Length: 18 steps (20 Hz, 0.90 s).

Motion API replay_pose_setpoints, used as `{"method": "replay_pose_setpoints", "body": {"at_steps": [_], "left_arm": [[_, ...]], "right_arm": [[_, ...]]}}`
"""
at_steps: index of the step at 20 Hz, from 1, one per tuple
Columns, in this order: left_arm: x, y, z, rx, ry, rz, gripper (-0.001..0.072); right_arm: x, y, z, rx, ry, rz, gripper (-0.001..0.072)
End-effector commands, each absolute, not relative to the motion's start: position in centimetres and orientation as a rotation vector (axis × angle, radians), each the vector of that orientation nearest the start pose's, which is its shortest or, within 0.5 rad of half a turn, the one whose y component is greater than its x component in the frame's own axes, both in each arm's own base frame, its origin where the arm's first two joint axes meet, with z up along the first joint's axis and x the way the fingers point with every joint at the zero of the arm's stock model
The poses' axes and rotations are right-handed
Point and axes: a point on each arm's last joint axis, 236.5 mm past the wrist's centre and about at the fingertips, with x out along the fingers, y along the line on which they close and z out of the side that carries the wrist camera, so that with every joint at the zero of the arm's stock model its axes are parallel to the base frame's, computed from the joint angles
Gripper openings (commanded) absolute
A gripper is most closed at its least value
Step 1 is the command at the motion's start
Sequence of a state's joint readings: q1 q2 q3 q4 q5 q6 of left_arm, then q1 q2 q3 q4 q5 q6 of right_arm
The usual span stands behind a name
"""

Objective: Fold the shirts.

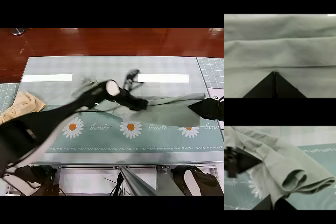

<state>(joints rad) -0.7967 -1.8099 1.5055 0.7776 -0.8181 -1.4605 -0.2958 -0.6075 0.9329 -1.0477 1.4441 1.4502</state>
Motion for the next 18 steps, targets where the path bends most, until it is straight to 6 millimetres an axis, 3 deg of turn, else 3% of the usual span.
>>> {"method": "replay_pose_setpoints", "body": {"at_steps": [1, 3, 4, 5, 7, 9, 11, 13, 15, 18], "left_arm": [[23.1, -52.2, -6.5, -0.193, 1.463, -1.033, 0.0018], [20.5, -53.8, -6.3, -0.198, 1.479, -1.102, 0.0017], [20.3, -54.0, -5.9, -0.194, 1.467, -1.125, 0.0018], [21.0, -53.7, -5.4, -0.204, 1.457, -1.12, 0.0017], [24.6, -51.3, -3.9, -0.226, 1.435, -1.083, 0.0018], [29.6, -46.7, -1.5, -0.276, 1.421, -1.029, 0.0018], [33.7, -40.3, 1.8, -0.333, 1.385, -0.971, 0.0018], [36.6, -33.4, 5.8, -0.389, 1.264, -0.891, 0.0018], [37.4, -26.3, 9.1, -0.458, 1.136, -0.772, 0.0018], [34.4, -18.3, 11.6, -0.506, 0.997, -0.638, 0.0018]], "right_arm": [[24.0, 5.6, 14.4, 0.406, 0.98, 0.246, 0.0022], [24.0, 5.5, 14.4, 0.403, 0.98, 0.245, 0.0022], [24.0, 5.4, 14.3, 0.397, 0.982, 0.24, 0.0022], [23.9, 5.2, 14.2, 0.393, 0.985, 0.234, 0.0022], [23.9, 5.3, 14.2, 0.397, 0.985, 0.235, 0.0022], [24.0, 5.7, 14.5, 0.411, 0.978, 0.252, 0.0022], [24.4, 6.6, 14.8, 0.427, 0.974, 0.288, 0.0021], [25.4, 8.5, 14.8, 0.416, 0.991, 0.36, 0.0022], [27.4, 12.0, 15.1, 0.411, 0.984, 0.473, 0.0021], [31.5, 18.8, 14.7, 0.373, 0.986, 0.618, 0.0022]]}}
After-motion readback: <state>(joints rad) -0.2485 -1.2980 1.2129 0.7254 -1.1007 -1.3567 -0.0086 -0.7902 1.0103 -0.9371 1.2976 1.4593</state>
